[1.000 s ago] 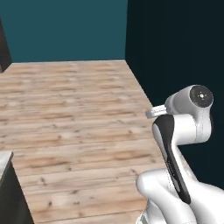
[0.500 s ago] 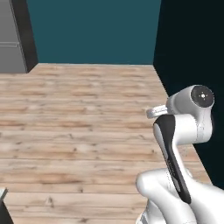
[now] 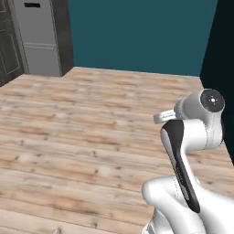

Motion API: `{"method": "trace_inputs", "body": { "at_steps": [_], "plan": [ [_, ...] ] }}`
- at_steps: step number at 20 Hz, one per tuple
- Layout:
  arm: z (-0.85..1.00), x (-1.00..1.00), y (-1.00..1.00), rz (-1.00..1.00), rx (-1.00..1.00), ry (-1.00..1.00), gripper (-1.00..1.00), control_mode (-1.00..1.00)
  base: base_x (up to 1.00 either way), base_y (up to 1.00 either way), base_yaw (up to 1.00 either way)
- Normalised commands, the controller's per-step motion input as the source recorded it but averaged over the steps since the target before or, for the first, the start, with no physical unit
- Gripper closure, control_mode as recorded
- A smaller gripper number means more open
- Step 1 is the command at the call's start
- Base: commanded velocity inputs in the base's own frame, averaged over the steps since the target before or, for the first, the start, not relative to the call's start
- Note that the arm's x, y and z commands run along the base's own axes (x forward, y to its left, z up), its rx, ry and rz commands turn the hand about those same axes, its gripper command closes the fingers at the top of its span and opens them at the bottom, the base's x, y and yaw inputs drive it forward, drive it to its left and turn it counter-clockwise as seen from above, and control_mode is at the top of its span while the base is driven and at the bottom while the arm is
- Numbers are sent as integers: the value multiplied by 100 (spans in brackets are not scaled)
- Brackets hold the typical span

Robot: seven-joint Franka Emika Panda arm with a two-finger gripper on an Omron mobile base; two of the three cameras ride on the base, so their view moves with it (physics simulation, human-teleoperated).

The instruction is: Take the smaller bowl and place it next to the appetizer plate on the dining counter , and place the larger bowl next to the plate with cooked food.

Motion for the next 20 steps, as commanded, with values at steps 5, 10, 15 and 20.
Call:
{"method": "trace_inputs", "body": {
  "at_steps": [5,10,15,20],
  "plan": [
    [0,0,0,0,0,0,-100,100,100,0,39],
    [0,0,0,0,0,0,-100,100,100,0,37],
    [0,0,0,0,0,0,-100,100,100,0,26],
    [0,0,0,0,0,0,-100,100,100,0,17]
  ]
}}
